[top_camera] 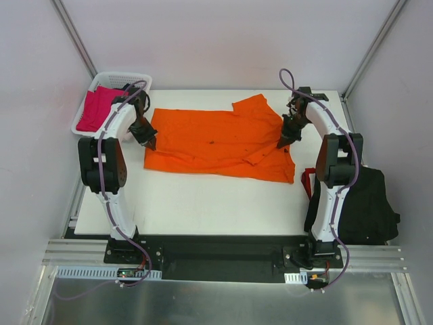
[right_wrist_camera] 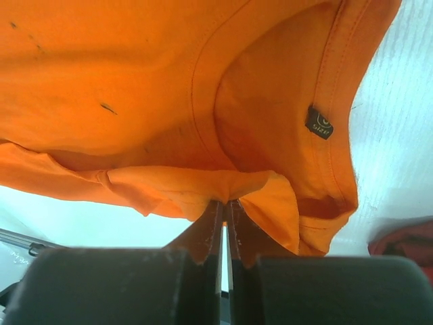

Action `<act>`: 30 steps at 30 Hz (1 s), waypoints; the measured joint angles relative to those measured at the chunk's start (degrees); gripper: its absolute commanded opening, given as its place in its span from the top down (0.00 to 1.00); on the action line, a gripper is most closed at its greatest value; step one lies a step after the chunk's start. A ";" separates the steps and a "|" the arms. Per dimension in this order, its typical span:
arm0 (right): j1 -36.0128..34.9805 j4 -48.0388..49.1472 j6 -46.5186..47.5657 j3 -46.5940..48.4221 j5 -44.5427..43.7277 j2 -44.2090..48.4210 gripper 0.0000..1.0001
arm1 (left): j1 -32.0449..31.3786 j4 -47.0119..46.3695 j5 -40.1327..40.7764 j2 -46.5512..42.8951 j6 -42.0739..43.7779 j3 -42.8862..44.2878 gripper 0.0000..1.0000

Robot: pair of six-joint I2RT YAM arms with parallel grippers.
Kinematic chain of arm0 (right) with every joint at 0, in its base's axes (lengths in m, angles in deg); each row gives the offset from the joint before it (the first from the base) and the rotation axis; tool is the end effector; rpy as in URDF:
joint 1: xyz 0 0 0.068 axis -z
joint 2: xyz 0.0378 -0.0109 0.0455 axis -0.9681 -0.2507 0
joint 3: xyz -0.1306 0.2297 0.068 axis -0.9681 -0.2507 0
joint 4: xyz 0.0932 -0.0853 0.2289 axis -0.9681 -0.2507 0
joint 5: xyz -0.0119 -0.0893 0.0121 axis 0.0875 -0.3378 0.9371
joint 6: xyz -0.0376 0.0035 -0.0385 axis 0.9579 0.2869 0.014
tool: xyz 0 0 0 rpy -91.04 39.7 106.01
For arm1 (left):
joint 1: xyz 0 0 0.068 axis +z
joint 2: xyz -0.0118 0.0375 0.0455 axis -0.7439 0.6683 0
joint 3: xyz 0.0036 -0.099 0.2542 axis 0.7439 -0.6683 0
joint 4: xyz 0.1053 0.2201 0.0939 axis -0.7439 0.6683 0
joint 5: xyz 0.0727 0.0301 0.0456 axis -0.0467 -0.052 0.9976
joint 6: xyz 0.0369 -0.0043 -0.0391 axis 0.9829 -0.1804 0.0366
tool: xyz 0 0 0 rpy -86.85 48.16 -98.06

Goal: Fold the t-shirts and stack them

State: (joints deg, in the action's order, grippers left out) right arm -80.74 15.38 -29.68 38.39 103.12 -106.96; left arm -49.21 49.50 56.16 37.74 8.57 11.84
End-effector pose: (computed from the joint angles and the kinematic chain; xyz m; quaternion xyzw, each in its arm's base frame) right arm 0.4390 0.0498 0.2188 -0.0659 0.9788 0.1389 0.1352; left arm 0.4057 -0.0097 0.2365 -0.2977 0.9407 -0.0707 0.1467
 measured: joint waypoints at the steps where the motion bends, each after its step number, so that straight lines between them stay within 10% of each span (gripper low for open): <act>1: 0.07 0.00 0.00 0.24 0.07 -0.17 0.99 | 0.00 0.11 0.02 0.24 0.00 0.22 1.00; 5: 0.26 -0.17 0.00 1.16 0.09 -0.94 0.93 | 0.00 0.74 0.15 1.11 0.00 0.44 0.90; 9: 0.33 -0.52 0.07 1.16 0.07 -1.20 0.59 | 0.00 1.29 1.27 2.34 0.07 0.85 0.01; 30: -0.52 0.57 -0.76 -2.97 4.55 -0.83 0.64 | -1.86 2.64 1.05 3.96 -0.24 4.15 0.09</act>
State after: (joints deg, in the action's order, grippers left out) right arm -81.26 15.94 -30.44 35.41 107.67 -107.79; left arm -51.07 52.14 57.21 41.70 8.33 15.99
